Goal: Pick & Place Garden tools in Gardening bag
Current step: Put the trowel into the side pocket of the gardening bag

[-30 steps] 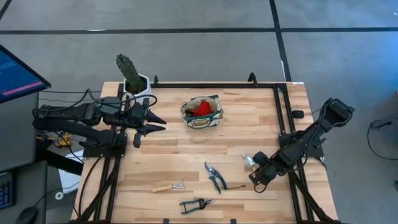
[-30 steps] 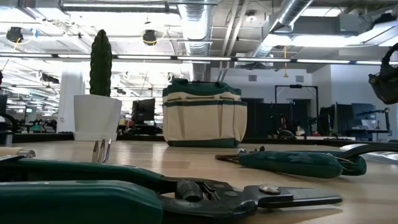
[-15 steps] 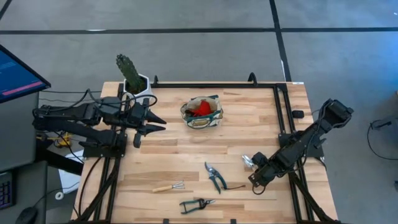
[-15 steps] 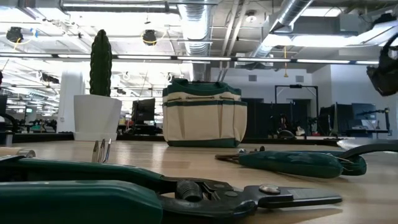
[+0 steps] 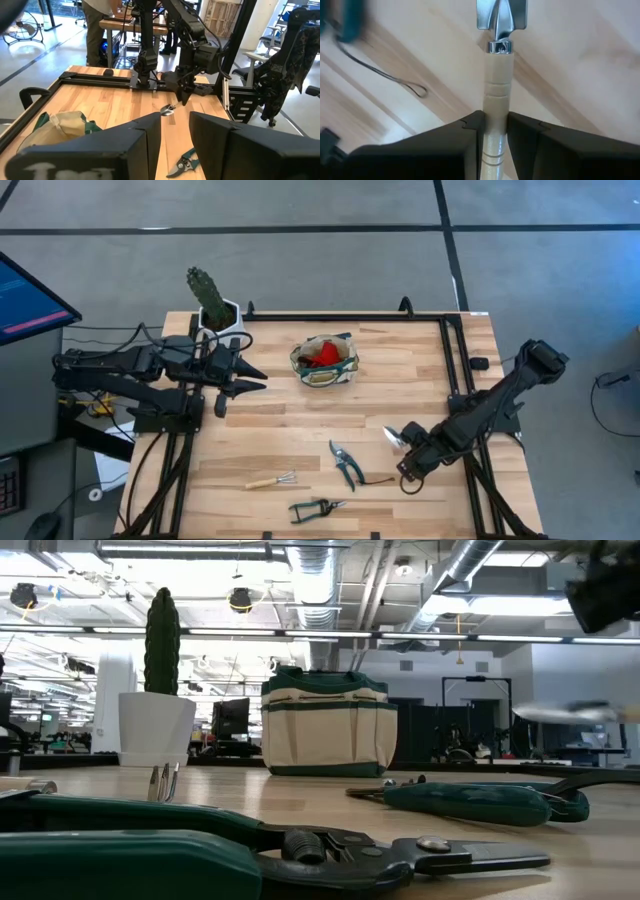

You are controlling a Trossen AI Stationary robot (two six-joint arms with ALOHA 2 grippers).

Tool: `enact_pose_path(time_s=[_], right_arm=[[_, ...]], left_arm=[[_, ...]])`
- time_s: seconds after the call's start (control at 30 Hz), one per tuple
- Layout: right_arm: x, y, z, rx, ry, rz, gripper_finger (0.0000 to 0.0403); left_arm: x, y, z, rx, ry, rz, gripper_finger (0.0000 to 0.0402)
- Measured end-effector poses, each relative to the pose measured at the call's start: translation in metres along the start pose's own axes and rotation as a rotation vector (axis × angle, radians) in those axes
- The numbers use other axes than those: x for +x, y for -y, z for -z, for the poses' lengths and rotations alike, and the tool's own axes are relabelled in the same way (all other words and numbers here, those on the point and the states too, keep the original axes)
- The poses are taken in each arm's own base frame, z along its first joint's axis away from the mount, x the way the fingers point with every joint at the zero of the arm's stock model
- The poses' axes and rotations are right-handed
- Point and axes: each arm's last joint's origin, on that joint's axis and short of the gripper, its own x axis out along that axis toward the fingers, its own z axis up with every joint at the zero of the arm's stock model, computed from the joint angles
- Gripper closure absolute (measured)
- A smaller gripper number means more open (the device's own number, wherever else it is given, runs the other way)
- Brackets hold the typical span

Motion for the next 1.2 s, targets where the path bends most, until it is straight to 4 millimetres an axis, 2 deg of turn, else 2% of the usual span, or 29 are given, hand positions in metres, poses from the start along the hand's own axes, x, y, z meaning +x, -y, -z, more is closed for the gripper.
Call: enact_pose_path(time_s=[0.23,0.43,0.57,0.73,0.97,1.2], right_arm=[[-0.024,-0.013,-0.024,-0.021,0.167,-0.032,0.0349],[-0.04,-0.019,-0.052,-0.057,0.27,-0.048,0.035],[-0.05,-0.021,-0.068,-0.097,0.318,-0.048,0.035],[-0.06,-0.021,-0.087,-0.14,0.359,-0.044,0.035],[-0.073,-0.019,-0.107,-0.191,0.398,-0.04,0.035],[-0.079,-0.017,-0.117,-0.214,0.422,-0.036,0.035]], left_arm=[[0.005,0.0,-0.002,-0.005,0.053,-0.011,0.0312],[0.037,0.002,0.003,0.002,0.197,0.064,0.0312],[0.06,0.002,0.01,0.004,0.178,0.076,0.0312],[0.077,-0.001,0.019,-0.007,0.129,0.059,0.0312],[0.08,-0.002,0.02,-0.056,0.12,0.059,0.0312],[0.078,-0.002,0.019,-0.098,0.132,0.048,0.0312]])
